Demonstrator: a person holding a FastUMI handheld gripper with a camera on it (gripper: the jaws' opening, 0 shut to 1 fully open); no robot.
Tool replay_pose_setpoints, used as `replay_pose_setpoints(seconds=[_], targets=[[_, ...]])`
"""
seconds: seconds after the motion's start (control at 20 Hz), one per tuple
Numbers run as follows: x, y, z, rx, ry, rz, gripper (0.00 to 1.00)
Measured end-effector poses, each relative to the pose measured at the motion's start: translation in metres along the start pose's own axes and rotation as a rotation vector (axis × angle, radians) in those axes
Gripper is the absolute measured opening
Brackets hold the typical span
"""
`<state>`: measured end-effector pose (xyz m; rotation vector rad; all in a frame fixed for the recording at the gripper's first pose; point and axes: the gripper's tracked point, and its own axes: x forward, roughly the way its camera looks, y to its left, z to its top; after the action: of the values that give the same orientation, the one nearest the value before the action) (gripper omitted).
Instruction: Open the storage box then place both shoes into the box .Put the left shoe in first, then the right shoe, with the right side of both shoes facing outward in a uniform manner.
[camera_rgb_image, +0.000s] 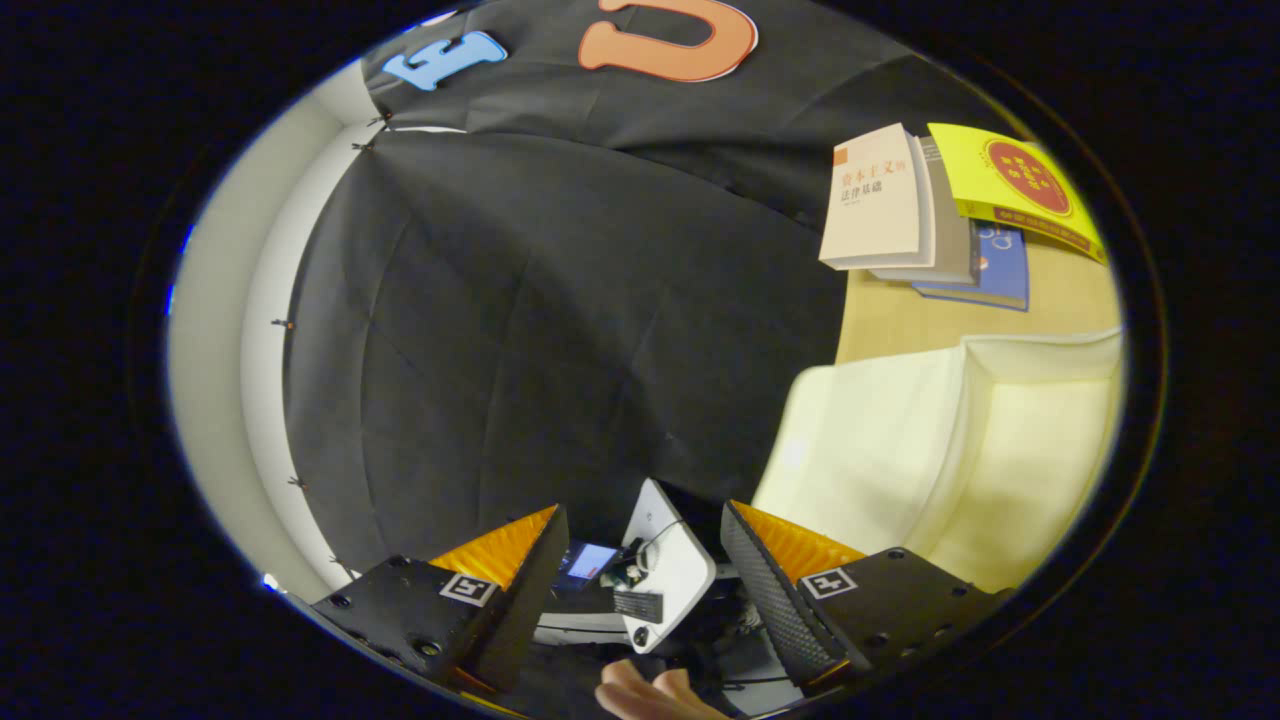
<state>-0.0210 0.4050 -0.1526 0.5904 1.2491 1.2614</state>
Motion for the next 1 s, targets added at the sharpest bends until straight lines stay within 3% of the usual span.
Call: replay_pose_setpoints(seconds=[0.3,0.75,1.0], targets=[[-0.075,-0.063,-0.019,0.008,-0.046,-0.167,0.96],[-0.212,-0.208,-0.046,0.126,-0.154,-0.515,0.94],[-0.263,-0.266,-0.074,0.109,-0.115,-0.678,0.94]])
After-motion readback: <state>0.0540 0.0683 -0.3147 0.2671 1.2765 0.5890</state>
